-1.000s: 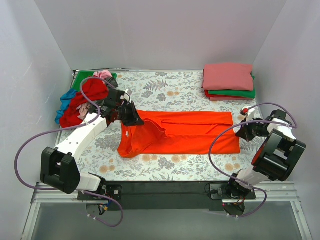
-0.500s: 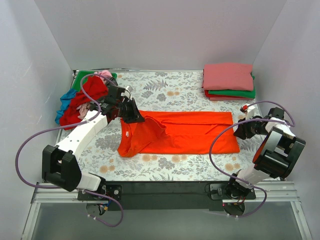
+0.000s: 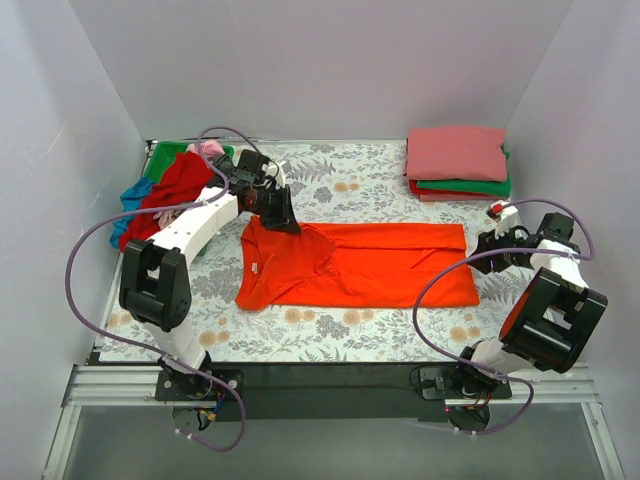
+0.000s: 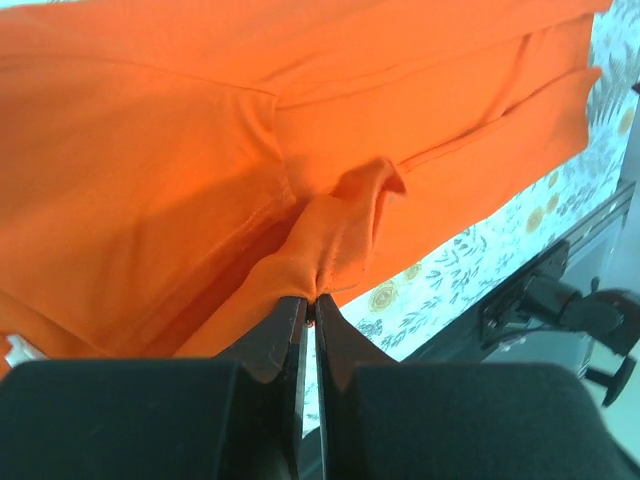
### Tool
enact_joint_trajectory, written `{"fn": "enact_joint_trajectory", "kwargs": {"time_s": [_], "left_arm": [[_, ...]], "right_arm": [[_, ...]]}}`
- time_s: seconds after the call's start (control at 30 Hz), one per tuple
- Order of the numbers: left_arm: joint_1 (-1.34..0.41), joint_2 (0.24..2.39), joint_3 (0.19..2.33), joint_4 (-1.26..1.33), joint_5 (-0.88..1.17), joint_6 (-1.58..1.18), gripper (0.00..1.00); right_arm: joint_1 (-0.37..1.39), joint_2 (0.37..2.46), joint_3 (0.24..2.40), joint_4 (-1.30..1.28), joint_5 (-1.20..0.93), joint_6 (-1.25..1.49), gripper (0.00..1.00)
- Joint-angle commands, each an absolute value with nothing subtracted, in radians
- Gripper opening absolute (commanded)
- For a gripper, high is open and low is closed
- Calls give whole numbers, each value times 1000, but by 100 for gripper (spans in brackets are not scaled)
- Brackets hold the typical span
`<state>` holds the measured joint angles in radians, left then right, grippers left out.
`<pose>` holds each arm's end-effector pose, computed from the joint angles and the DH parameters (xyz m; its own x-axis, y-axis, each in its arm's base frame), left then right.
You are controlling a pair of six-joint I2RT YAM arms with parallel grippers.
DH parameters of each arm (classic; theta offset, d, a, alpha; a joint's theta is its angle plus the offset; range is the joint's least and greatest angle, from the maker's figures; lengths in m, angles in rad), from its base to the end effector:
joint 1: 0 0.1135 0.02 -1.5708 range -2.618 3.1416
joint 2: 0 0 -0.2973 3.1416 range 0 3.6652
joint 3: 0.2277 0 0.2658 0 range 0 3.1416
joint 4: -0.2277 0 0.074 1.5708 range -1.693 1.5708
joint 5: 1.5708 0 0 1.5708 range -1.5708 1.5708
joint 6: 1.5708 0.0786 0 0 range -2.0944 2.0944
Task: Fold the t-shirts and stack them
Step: Fold the tshirt
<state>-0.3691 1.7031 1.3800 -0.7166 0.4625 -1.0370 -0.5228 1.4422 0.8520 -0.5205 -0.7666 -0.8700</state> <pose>0.3575 -0.1759 0.2584 -0.8686 -0.4901 0.0735 -0.4208 0.6510 -0.6318 0.2771 -0.0968 0.1971 -0.5715 -0.3060 -0.7614 -0.5335 0.8435 0.0614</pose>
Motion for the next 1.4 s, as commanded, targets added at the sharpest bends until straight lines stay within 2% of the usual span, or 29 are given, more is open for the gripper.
{"fn": "enact_joint_trajectory", "kwargs": {"time_s": [0.0, 0.4, 1.0, 1.03, 1.1, 1.13, 1.17, 1.2, 1.37], "left_arm": [[-365, 1739, 1468, -729, 560, -873, 0], [-367, 1893, 1595, -723, 693, -627, 0], [-365, 2000, 1621, -684, 635, -586, 0], [-365, 2011, 1626, -684, 624, -587, 2], [-365, 2040, 1637, -678, 591, -629, 13], [-364, 2048, 1640, -675, 571, -640, 27], [-364, 2054, 1655, -670, 514, -659, 45], [-365, 2063, 1666, -672, 500, -673, 53], [-365, 1993, 1738, -597, 223, -782, 59]], "right_arm": [[-522, 1420, 833, -508, -801, -870, 52], [-518, 1410, 798, -509, -816, -882, 53], [-511, 1394, 787, -512, -833, -885, 53], [-509, 1391, 785, -511, -833, -887, 53], [-508, 1387, 784, -512, -833, -887, 53], [-506, 1384, 784, -515, -833, -887, 53], [-505, 1382, 781, -515, -834, -888, 53], [-503, 1381, 781, -520, -833, -890, 53], [-477, 1359, 781, -532, -812, -894, 53]]}}
